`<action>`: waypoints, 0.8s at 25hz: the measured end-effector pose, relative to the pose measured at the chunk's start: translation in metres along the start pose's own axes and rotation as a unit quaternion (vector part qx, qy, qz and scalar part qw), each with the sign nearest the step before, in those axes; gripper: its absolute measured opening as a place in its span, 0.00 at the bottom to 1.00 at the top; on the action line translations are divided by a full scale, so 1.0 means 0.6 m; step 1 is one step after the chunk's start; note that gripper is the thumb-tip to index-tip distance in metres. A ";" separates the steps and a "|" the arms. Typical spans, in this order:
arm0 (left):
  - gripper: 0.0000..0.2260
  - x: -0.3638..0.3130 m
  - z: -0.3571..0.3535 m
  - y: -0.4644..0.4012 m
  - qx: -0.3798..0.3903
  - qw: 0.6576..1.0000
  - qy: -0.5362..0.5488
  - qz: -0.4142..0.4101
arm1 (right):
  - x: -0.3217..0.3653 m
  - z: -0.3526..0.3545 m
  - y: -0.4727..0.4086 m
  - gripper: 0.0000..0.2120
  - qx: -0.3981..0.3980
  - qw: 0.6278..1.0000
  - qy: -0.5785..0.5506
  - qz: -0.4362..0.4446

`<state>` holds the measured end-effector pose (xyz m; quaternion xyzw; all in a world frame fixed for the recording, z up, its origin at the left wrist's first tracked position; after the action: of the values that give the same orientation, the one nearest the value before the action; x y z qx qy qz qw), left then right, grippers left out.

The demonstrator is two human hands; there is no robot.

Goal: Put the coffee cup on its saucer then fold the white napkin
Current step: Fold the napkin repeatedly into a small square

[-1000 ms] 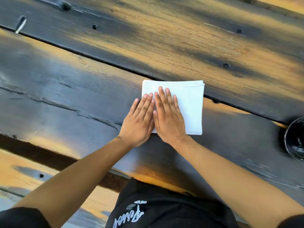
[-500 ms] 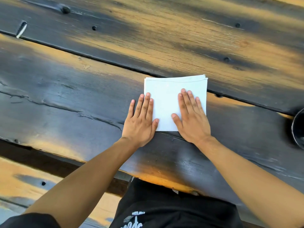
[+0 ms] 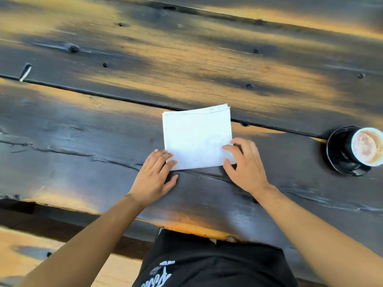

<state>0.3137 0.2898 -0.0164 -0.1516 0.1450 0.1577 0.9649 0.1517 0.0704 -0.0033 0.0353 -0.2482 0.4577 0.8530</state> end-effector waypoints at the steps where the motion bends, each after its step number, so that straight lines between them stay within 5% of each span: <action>1: 0.13 -0.007 0.000 0.004 -0.002 1.000 0.003 -0.023 | -0.002 0.001 0.008 0.15 0.027 0.999 -0.005 0.034; 5: 0.10 0.000 -0.010 0.005 0.005 0.999 -0.033 -0.034 | -0.023 -0.005 0.017 0.18 0.120 0.987 0.002 0.108; 13: 0.09 -0.012 -0.006 -0.014 -0.020 0.995 -0.071 -0.061 | -0.029 -0.010 0.006 0.08 0.090 0.974 0.059 0.200; 20: 0.08 0.003 0.005 -0.034 0.020 0.987 0.128 0.100 | -0.020 -0.005 -0.006 0.13 0.130 0.985 -0.013 0.109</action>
<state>0.3230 0.2728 -0.0095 -0.1362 0.2847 0.2294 0.9208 0.1501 0.0601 -0.0108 0.1246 -0.2001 0.5755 0.7831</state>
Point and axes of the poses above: each hand's wrist, its own y-axis away from the middle knuckle, its own z-axis out of the back of the hand, x = y × z, the point moved 6 cm from there along -y, towards the middle knuckle, and after that the axes turned 9 degrees about -x, right-handed, at the moved point
